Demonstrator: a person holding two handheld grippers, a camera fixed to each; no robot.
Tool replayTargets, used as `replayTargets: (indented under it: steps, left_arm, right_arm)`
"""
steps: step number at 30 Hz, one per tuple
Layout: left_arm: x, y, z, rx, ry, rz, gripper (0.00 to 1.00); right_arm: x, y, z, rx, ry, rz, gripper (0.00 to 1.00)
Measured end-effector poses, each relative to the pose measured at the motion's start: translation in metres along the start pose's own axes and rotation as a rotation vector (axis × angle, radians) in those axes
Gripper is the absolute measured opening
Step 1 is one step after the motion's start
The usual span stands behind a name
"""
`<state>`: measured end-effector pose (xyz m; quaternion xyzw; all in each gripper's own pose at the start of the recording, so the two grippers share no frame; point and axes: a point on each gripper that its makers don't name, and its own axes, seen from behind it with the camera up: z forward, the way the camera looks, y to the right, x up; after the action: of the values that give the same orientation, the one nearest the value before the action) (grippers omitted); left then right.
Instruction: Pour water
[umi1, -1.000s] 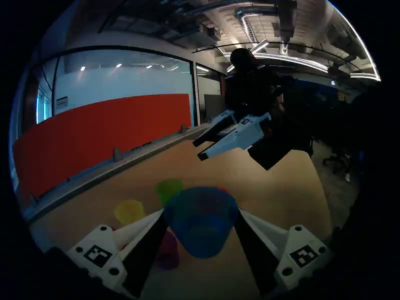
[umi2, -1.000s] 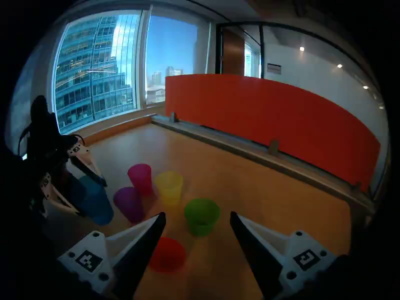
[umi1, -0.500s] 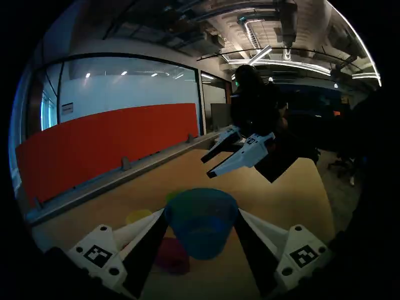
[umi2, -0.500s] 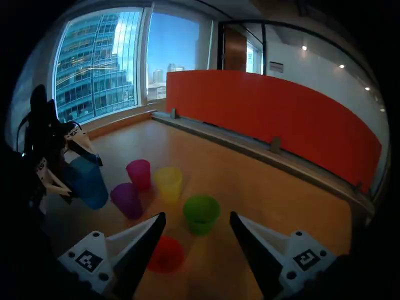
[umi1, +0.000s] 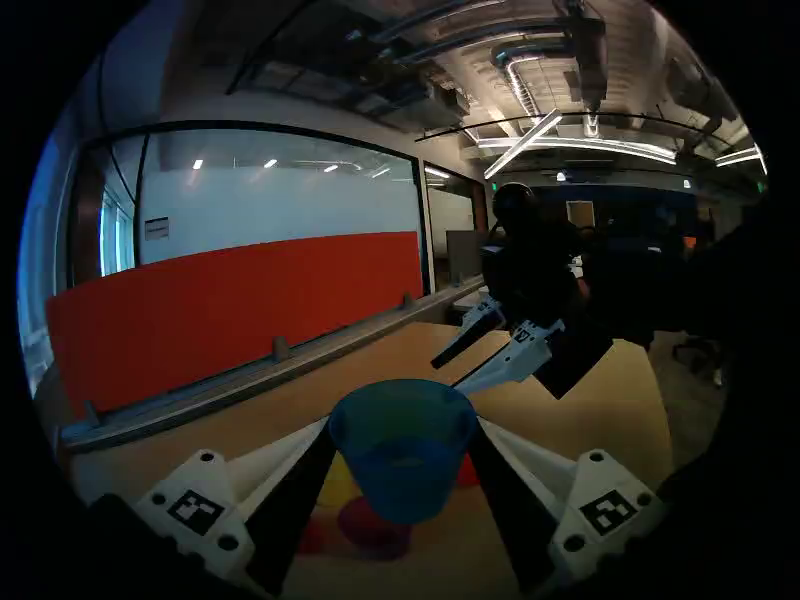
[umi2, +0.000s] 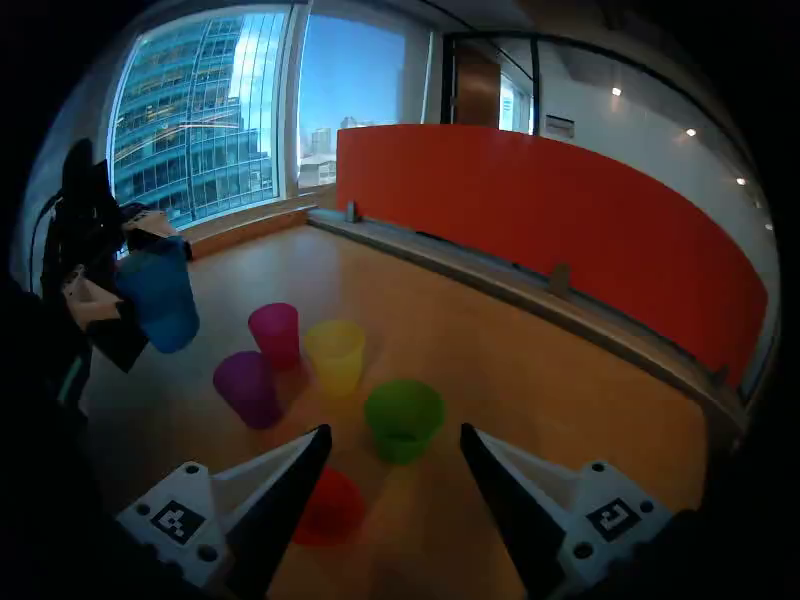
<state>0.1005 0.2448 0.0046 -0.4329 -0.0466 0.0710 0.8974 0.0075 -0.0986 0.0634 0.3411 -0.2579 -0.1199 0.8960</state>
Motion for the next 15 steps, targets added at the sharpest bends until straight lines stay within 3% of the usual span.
replayTargets:
  steps: [15]
  left_arm:
    - [0.032,-0.046,-0.022,0.095,0.055,-0.013,0.88]
  right_arm:
    - [-0.012,0.003,0.021,0.002,-0.040,-0.014,1.00]
